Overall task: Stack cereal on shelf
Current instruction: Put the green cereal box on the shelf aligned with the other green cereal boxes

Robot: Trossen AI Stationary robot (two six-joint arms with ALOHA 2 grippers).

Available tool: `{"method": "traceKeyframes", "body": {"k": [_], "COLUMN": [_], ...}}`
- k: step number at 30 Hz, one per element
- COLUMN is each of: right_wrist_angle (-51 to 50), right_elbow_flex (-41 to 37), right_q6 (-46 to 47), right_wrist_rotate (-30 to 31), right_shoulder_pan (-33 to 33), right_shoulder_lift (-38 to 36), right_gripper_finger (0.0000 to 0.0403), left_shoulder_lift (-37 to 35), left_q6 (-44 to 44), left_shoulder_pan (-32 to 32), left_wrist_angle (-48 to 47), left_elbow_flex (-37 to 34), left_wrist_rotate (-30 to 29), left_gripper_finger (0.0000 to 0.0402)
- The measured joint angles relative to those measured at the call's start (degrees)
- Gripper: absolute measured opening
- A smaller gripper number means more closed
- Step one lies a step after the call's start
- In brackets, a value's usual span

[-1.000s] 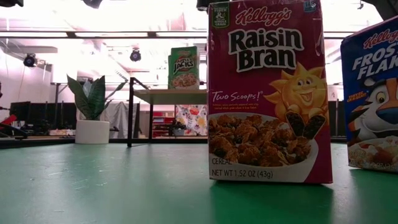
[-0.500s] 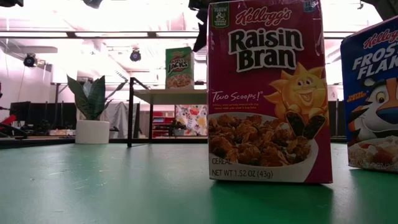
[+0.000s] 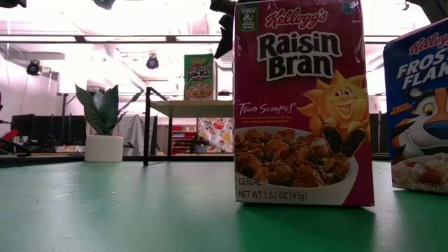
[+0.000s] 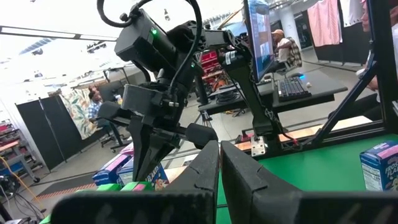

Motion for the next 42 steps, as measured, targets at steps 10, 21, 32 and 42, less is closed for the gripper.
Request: {"method": "traceKeyframes", "body": {"k": [10,21,32,42], "right_wrist_angle": [-0.1,-2.1,-6.7,-3.5], "right_elbow_flex": [2.2,2.9,0.9,-9.2], "right_q6": [-1.0,3.9,13.1,14.7], "right_wrist_rotate": [2.6,-6.9,-7.7,-1.3], "right_shoulder_pan": [0.9,7.3,18.4,22.9], "right_shoulder_lift": [0.0,-2.0,-3.8,-6.0], "right_gripper_finger": [0.0012,0.0012,0.0012,0.0012], "left_shoulder_lift": [0.0,0.0,1.6,8.6], "left_q6": [0.0,0.0,-1.1,-3.4], "left_shoulder_pan": [0.0,0.0,0.0,0.5], "left_wrist_angle": [0.0,0.0,0.1,0.3], "left_elbow_flex": [0.0,0.0,0.2,0.5], "left_wrist_rotate": [0.0,0.0,0.0,-10.9], "left_gripper_finger": [0.0000,0.0000,0.0000,0.0000]}}
